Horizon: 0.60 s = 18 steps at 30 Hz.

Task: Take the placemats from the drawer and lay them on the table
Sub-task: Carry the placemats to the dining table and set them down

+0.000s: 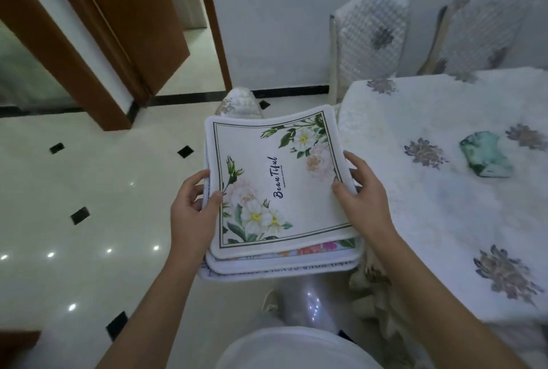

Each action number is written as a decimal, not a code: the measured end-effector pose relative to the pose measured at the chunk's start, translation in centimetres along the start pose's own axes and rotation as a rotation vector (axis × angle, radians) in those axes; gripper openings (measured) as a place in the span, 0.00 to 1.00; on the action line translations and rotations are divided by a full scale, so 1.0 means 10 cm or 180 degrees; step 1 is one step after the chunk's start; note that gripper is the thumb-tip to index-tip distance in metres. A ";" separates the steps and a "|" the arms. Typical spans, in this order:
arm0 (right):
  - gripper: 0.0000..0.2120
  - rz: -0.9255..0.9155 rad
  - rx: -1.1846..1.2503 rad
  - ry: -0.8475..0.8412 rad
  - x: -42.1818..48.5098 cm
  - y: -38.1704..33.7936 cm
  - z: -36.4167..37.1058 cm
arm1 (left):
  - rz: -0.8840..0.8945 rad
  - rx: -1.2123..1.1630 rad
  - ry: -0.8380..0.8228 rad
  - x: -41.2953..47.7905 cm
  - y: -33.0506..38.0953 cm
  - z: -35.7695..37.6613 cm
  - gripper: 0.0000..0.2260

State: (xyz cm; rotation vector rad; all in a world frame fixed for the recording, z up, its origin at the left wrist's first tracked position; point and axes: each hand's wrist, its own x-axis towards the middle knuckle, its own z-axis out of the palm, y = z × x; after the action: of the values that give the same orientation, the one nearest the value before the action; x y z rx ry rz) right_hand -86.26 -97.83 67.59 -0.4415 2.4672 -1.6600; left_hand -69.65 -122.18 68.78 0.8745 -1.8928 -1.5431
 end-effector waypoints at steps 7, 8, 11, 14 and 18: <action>0.27 0.0624 -0.0259 0.1003 0.22 0.21 -0.41 | 0.0038 -0.0132 -0.1219 0.97 0.03 1.04 0.17; 0.27 0.0703 -0.0267 0.1182 0.18 0.24 -0.49 | 0.0044 -0.0147 -0.1414 1.02 0.05 1.20 0.17; 0.27 0.0943 -0.0270 0.1678 0.01 0.35 -0.74 | 0.0189 -0.0086 -0.1914 1.09 0.13 1.69 0.17; 0.26 0.1085 -0.0262 0.2030 -0.13 0.43 -0.94 | 0.0312 -0.0050 -0.2300 1.07 0.21 2.10 0.16; 0.26 0.1153 -0.0224 0.2369 -0.20 0.52 -1.16 | 0.0458 0.0079 -0.2625 1.05 0.33 2.52 0.16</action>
State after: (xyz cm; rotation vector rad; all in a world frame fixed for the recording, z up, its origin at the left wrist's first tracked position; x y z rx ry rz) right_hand -88.37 -85.17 67.16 0.7162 2.8328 -1.7904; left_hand -95.83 -113.95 67.11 0.0671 -2.4465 -1.9636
